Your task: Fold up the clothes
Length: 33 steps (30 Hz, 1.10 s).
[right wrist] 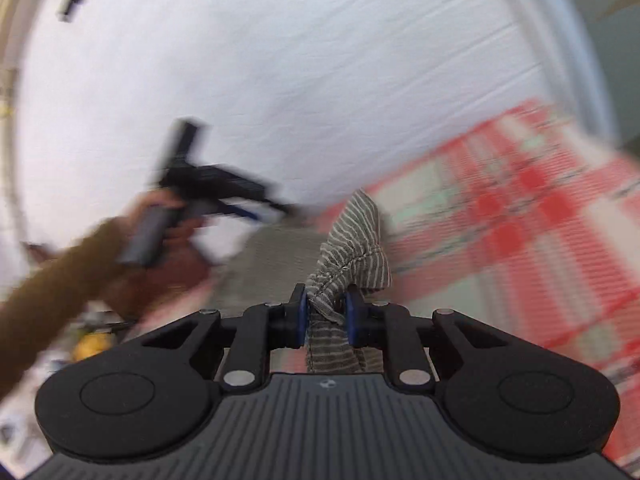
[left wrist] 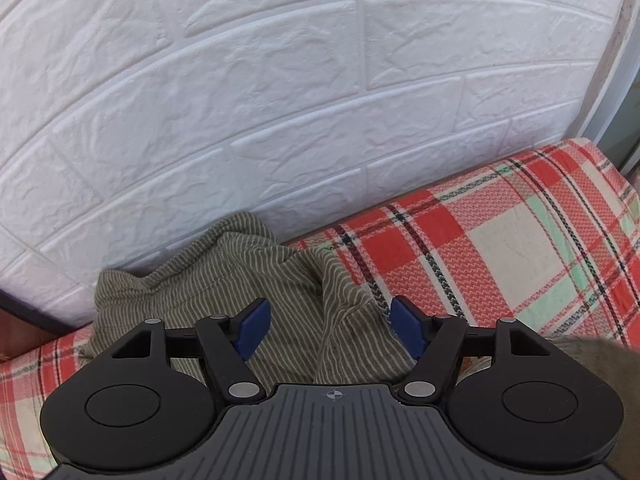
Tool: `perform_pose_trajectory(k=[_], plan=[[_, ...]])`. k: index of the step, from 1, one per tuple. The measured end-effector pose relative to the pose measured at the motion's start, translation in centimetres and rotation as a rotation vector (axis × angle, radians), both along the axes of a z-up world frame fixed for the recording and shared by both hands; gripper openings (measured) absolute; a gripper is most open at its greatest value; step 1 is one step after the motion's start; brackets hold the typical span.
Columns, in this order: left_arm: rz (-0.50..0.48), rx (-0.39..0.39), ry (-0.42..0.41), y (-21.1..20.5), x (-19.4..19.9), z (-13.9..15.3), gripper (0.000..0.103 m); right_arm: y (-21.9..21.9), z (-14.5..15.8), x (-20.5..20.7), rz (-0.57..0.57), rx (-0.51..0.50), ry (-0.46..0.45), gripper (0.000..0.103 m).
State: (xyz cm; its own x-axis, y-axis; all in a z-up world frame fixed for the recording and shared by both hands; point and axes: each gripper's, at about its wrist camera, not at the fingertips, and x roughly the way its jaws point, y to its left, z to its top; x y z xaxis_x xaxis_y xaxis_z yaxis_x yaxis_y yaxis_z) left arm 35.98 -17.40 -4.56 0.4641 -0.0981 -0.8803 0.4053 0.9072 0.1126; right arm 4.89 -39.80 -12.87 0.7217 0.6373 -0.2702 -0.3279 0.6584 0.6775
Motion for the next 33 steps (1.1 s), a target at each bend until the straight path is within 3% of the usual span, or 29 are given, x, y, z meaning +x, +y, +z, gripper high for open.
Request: perform_pose_trajectory(k=[6,13,15,16,17,18,19,22,30,31,33], plan=[[-0.035,0.060,0.030,-1.6,0.6,-1.1,0.080,8.5,1.2,0.7,0.311,0.104,-0.037,0.021],[-0.080,0.086,0.083,-2.6,1.3,-2.3,0.079,15.0,1.3,1.3,0.481,0.128,-0.013,0.023],[-0.090,0.106,0.090,-2.5,1.6,-2.4,0.073,16.7,1.8,1.0,0.541,0.128,-0.023,0.023],[-0.091,0.109,0.096,-2.3,1.8,-2.3,0.059,17.6,2.0,1.0,0.570,0.124,-0.029,0.023],[-0.088,0.108,0.106,-2.0,2.0,-2.3,0.026,18.6,2.2,0.9,0.598,0.119,-0.035,0.023],[-0.081,0.105,0.117,-1.7,2.2,-2.2,0.014,19.5,2.4,0.9,0.626,0.115,-0.042,0.023],[-0.074,0.107,0.120,-1.4,2.3,-2.1,0.009,20.4,2.6,0.9,0.652,0.118,-0.041,0.023],[-0.085,0.124,0.089,-0.8,2.6,-1.5,0.007,23.2,3.0,0.8,0.711,0.108,-0.055,0.023],[-0.033,0.051,0.079,1.5,4.6,-2.1,0.009,28.8,3.5,-0.1,0.816,0.050,-0.077,0.023],[-0.032,0.050,0.078,1.7,4.6,-2.5,0.016,29.2,3.4,-0.1,0.827,0.050,-0.072,0.023],[-0.034,0.059,0.055,1.9,4.4,-3.1,0.049,29.9,3.0,-0.2,0.840,0.044,-0.050,0.023]])
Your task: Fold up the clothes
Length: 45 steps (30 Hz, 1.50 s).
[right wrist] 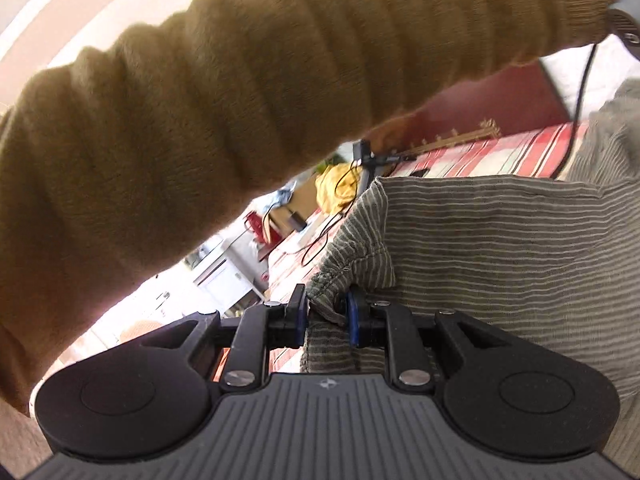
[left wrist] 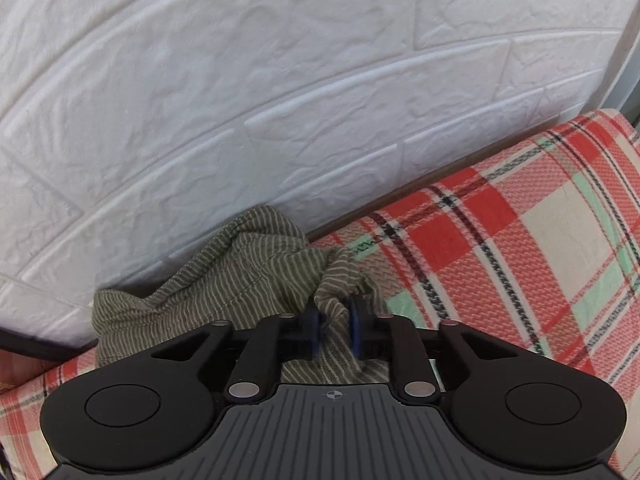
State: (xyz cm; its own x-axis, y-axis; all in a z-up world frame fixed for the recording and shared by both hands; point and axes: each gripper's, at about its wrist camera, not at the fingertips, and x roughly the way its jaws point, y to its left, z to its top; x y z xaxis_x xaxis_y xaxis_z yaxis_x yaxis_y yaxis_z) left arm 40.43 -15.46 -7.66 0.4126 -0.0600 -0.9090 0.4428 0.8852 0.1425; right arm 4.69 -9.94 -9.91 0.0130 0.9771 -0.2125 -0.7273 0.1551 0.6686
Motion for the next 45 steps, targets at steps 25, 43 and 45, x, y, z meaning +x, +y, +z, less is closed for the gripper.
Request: perform_pose_trajectory(k=[25,43,45], plan=[[0.103,-0.055,-0.161,8.6,-6.9,8.8,0.073,0.7,-0.4,-5.3,-0.058,-0.102,0.014,0.026],[0.153,-0.303,-0.215,23.5,-23.3,14.4,0.078,-2.4,2.6,-8.3,-0.279,-0.046,0.001,0.026],[0.169,-0.334,-0.252,25.8,-26.3,14.9,0.080,-3.2,3.0,-8.5,-0.324,-0.040,-0.009,0.026]])
